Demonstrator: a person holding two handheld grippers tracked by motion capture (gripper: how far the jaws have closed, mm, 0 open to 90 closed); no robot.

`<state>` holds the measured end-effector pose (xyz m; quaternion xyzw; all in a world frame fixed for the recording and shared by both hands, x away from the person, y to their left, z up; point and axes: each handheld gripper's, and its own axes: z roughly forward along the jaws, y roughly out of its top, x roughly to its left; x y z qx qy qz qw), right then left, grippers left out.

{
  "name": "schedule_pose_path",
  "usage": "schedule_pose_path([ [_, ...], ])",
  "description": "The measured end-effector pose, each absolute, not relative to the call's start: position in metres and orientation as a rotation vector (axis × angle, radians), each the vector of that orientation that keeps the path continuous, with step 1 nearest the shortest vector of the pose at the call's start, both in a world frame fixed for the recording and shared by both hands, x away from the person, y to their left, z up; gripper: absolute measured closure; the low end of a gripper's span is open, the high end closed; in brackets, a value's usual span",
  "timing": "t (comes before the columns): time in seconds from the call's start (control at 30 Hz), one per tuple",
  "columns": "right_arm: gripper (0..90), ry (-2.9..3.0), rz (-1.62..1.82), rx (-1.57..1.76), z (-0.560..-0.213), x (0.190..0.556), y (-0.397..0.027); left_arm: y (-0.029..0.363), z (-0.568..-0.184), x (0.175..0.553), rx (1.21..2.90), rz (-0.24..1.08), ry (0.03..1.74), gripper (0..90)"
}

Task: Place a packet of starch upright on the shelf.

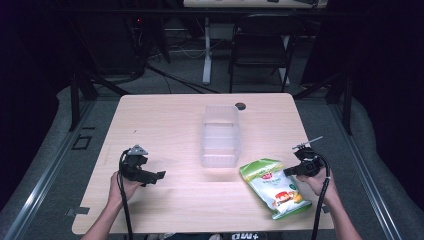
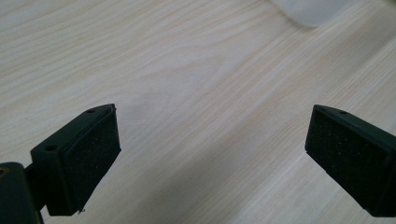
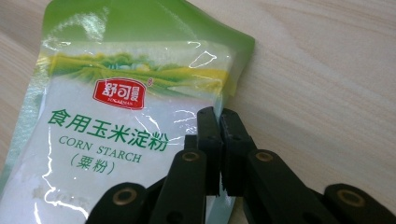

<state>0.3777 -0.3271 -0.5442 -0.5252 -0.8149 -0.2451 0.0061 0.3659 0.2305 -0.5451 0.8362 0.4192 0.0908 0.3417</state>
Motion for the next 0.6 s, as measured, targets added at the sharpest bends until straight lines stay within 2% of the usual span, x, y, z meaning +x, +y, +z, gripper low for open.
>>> schedule_pose_path([
  [0.4,56.3,-2.477,-0.883,-1.606,-0.545,0.384,-0.338,0.229,-0.546,0.366,2.178,0.237,1.082,3.3],
  [0.53,52.4,-2.478,-0.874,-1.579,-0.547,0.386,-0.335,0.229,-0.546,0.366,2.177,0.240,1.084,3.3],
  [0.6,53.2,-2.492,-0.857,-1.584,-0.548,0.387,-0.332,0.229,-0.546,0.366,2.174,0.242,1.084,3.3],
])
